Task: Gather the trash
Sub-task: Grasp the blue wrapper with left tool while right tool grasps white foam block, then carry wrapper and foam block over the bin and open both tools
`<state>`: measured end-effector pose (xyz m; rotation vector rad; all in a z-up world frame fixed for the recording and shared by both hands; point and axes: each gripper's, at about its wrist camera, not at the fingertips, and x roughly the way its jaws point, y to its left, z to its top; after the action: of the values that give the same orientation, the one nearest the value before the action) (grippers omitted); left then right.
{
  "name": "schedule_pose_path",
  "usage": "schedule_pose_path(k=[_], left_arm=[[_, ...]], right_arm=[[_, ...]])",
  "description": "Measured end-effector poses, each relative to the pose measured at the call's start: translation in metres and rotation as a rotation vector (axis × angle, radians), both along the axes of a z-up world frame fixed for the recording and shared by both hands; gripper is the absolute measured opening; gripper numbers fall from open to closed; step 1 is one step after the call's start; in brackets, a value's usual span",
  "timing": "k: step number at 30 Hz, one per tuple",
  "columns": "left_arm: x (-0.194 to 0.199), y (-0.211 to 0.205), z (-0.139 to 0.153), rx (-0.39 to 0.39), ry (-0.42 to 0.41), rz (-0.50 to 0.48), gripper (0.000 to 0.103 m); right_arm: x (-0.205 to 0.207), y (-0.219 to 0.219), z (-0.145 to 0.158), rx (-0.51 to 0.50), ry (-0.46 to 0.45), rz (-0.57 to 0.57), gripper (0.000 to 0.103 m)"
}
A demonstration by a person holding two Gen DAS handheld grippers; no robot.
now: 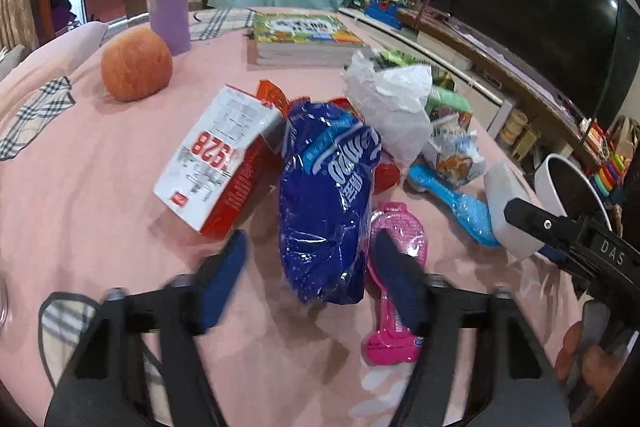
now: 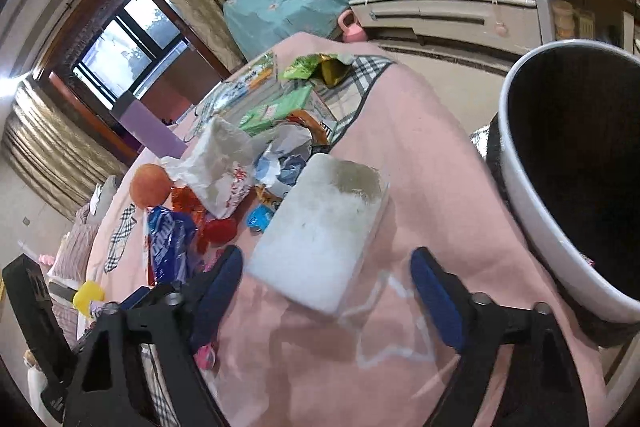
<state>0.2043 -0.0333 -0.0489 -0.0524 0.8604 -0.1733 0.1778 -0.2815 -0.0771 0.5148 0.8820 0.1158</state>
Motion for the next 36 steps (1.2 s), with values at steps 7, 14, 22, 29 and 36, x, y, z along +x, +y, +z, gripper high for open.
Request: schedule_pose_path(k=[7,14,22,29,36], left_arm=[[-0.009,0.001,0.004,-0.008,-0.029,-0.011,0.029],[-0.030,-0.004,0.018,-0.035,-0.054,-0.037,0.029],[-0.052,-0.035,0.029,-0.053,-0.061,-0.115,0.029],[-0.065,-0.068,0.033,-0.056,-0.054,-0.187,0.029],[-0.071,-0.091,0.035,-0.054,-0.050,-0.237,0.029]], right_arm=[[-0.010,0.009,0.006,-0.055,-0.039,0.038,0.056],[-0.034,0.005,0.020,-0.058,-0.079,0.044,0.055],[-0.057,-0.008,0.035,-0.077,-0.114,0.031,0.055],[-0.080,-0.028,0.043,-0.098,-0.133,-0.003,0.055],[-0.099,-0.054,0.053,-0.120,-0.155,-0.055,0.055]])
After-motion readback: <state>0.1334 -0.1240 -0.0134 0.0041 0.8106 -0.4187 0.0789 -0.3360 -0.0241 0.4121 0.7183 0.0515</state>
